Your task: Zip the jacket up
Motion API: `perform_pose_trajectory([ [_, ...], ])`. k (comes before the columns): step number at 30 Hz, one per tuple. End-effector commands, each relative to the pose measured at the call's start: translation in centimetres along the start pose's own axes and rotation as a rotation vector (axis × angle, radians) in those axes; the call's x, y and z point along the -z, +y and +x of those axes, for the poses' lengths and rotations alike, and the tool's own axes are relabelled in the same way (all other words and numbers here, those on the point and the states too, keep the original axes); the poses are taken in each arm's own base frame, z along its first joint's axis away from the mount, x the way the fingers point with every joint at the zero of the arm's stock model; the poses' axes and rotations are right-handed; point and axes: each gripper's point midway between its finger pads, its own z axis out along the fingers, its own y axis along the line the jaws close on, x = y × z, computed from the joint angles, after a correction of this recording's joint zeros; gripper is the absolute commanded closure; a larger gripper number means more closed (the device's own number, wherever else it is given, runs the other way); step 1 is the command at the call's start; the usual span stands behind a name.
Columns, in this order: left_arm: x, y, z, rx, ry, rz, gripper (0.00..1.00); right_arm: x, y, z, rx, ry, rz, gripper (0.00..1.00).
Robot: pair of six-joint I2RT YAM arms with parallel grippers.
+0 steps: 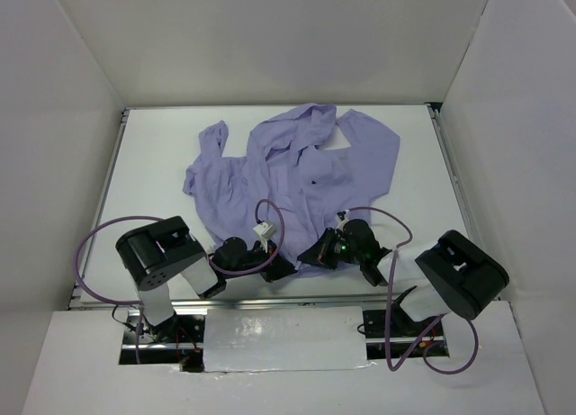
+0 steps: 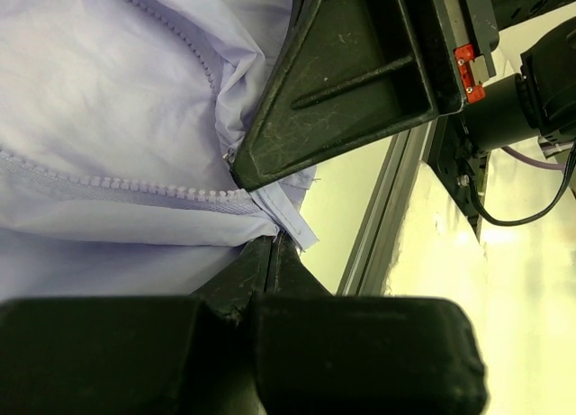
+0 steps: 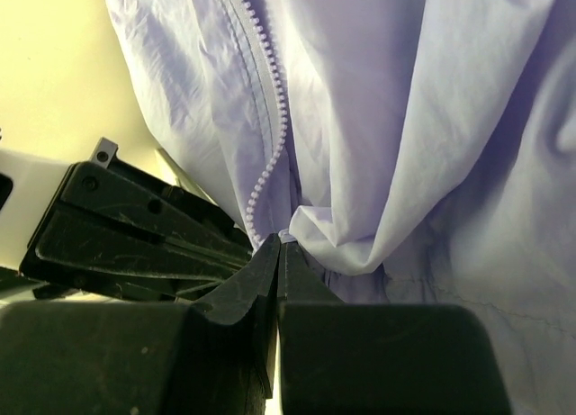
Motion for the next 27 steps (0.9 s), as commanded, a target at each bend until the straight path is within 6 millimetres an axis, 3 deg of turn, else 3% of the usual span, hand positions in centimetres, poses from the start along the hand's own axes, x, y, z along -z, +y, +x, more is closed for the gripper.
perform_pose_trajectory([
  [1,0.3,-4.6,-0.2,-0.103,-0.014,0.214,1.00,-0.4,2.6,-5.6,0.029,-0.225,-0.031,1.00],
  [11,0.4,-4.4,-0.1,-0.108,-0.013,0.207,1.00,-0.5,4.1,-6.6,0.035,-0.234,-0.056,1.00],
  [16,0.6,-4.3,-0.9,-0.109,-0.039,0.177,1.00,0.7,4.3,-3.4,0.046,-0.125,-0.138,1.00],
  [20,-0.2,-2.3,-1.1,-0.065,-0.003,0.040,1.00,1.8,3.6,-0.9,0.078,-0.082,-0.159,1.00],
  [21,-0.5,-2.7,-2.1,-0.071,-0.021,0.039,1.00,1.9,3.5,-0.6,0.087,-0.081,-0.158,1.00],
  [27,-1.1,-1.7,-3.6,-0.047,-0.029,-0.070,1.00,1.6,2.1,0.0,0.086,-0.082,-0.153,1.00],
])
